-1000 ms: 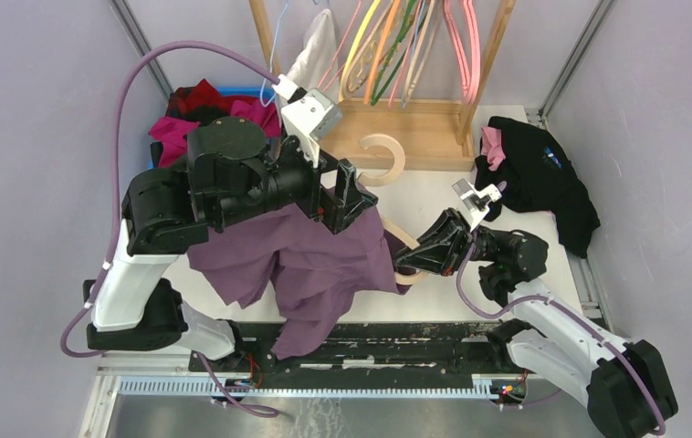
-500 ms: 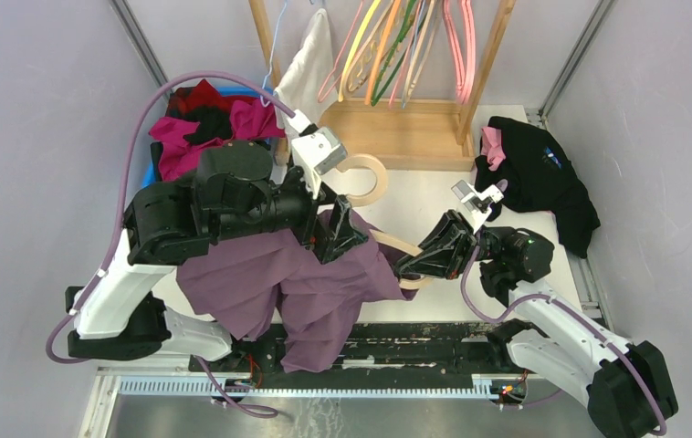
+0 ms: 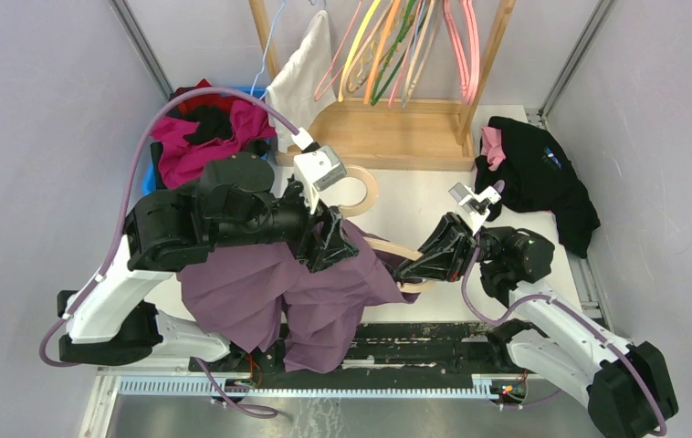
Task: Place the skirt on the hanger
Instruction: Hang the skirt on the hanger.
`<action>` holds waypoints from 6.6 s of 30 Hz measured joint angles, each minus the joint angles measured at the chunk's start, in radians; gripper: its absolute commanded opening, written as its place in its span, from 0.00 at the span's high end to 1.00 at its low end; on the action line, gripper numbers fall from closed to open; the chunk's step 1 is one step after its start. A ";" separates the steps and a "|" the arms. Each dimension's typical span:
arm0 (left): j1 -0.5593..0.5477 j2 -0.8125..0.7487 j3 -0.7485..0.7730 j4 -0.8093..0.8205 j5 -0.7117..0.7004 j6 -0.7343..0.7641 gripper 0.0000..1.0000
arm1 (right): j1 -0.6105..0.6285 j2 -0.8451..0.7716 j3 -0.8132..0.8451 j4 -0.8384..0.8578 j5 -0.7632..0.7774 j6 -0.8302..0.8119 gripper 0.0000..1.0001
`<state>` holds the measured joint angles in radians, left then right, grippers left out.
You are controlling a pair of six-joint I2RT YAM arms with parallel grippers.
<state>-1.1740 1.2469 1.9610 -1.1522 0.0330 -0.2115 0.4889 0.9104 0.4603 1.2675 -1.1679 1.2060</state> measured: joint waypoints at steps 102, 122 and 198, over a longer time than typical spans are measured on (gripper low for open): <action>0.009 0.122 0.029 -0.084 -0.179 -0.030 0.97 | 0.002 -0.315 0.032 -1.548 0.668 -0.603 0.37; 0.011 0.132 0.029 -0.072 -0.160 -0.030 0.97 | 0.002 -0.578 0.163 -1.845 0.644 -0.713 0.41; 0.029 0.297 -0.019 0.090 -0.037 0.004 0.97 | 0.427 -0.225 0.495 -1.725 0.965 -1.025 0.36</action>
<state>-1.1446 1.5436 1.9415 -1.0618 -0.0044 -0.2077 0.9161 0.6849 0.9550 -0.4576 -0.2028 0.1810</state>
